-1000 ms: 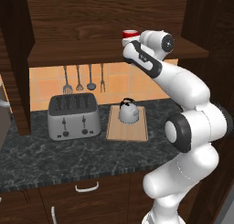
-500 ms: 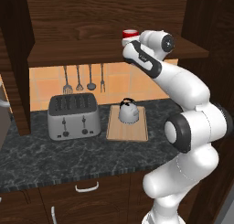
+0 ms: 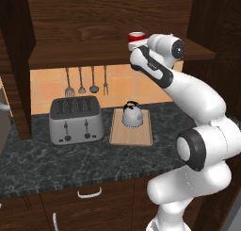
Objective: Pick the kettle from the counter and place it on the tray. Then pick the mug from the cabinet and place it on the tray. Then close the cabinet doors.
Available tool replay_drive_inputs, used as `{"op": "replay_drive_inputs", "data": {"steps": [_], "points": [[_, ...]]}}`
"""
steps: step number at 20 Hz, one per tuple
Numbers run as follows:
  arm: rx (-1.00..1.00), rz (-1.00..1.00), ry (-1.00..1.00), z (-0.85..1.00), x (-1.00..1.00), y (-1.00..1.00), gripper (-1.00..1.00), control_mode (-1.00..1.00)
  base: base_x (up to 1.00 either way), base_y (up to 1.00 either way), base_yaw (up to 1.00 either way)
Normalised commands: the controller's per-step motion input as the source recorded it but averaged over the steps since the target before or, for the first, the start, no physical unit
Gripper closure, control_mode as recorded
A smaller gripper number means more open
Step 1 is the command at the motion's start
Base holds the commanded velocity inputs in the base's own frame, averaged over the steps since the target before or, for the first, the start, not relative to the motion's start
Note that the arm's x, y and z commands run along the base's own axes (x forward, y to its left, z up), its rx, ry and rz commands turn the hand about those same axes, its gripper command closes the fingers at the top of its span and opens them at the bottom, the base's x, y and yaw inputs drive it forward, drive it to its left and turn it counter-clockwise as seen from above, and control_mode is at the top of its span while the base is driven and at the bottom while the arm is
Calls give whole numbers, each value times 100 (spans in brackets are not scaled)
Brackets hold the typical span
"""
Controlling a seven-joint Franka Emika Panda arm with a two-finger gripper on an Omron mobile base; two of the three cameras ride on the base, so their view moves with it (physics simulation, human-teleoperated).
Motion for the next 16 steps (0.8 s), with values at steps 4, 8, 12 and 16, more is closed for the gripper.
{"op": "replay_drive_inputs", "data": {"steps": [4, 8, 12, 16], "points": [[0, 0, -1, 18, -83, 0, 100, -100, 0, 0, 0], [0, 1, 0, 36, -67, 0, 100, -100, 0, 0, 0], [0, 10, 0, 33, -71, 0, 100, -100, 0, 0, 0], [0, 14, 5, -8, -73, 2, 100, -100, 0, 0, 0]]}}
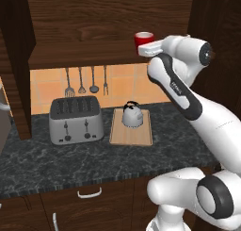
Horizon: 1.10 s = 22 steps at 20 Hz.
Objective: Pick the kettle from the counter and place it on the tray. Then pick the mug from the cabinet and place it on the tray. Then close the cabinet doors.
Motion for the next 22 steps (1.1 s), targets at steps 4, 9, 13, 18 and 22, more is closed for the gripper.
{"op": "replay_drive_inputs", "data": {"steps": [4, 9, 13, 18, 22], "points": [[0, 14, 1, -34, -73, 0, 100, -100, 0, 0, 0], [0, 14, 0, -40, -72, 0, 100, -100, 0, 0, 0], [0, 16, 1, -50, -60, 0, 100, -100, 0, 0, 0], [0, 16, 2, -61, -37, 0, 100, -100, 0, 0, 0], [0, 16, 4, -64, -9, 0, 100, -100, 0, 0, 0]]}}
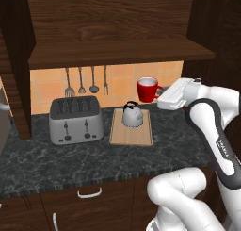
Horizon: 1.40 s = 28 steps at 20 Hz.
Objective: Pick the kettle from the counter and place it on the tray. Then pick the mug from the cabinet and place it on the tray. Then close the cabinet doors.
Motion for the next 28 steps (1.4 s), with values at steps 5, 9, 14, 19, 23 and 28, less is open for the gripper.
{"op": "replay_drive_inputs", "data": {"steps": [5, 9, 14, 19, 23, 28], "points": [[0, 16, 5, -58, 1, 0, 100, -100, 0, 0, 0], [0, 15, 5, -54, 7, 0, 100, -100, 0, 0, 0], [0, 16, 3, -53, 13, 0, 100, -100, 0, 0, 0], [1, 19, 1, -53, 25, -3, 100, -100, 0, 0, 0], [4, 19, 2, -45, 33, -21, 100, -100, 0, 0, 0], [1, 10, 2, -39, 38, -41, 100, -100, 0, 0, 0]]}}
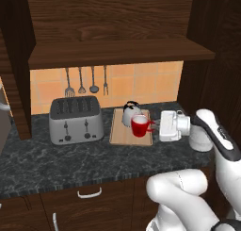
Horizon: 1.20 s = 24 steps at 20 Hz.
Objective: Pick the kettle from the counter and place it on the tray. Then pick the mug from the cabinet and place it on the tray. Then close the cabinet doors.
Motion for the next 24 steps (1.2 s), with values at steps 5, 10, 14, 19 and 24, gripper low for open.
{"op": "replay_drive_inputs", "data": {"steps": [5, 10, 14, 19, 24], "points": [[1, 9, 0, -43, 45, -33, 100, -100, 0, 0, 0], [2, 9, 0, -38, 48, -16, 100, -100, 0, 0, 0], [0, 6, 0, -35, 48, -2, 100, -100, 0, 0, 0], [0, 4, 0, -33, 48, 0, 100, -100, 0, 0, 0], [0, 2, 0, -32, 44, -1, 100, -100, 0, 0, 0]]}}
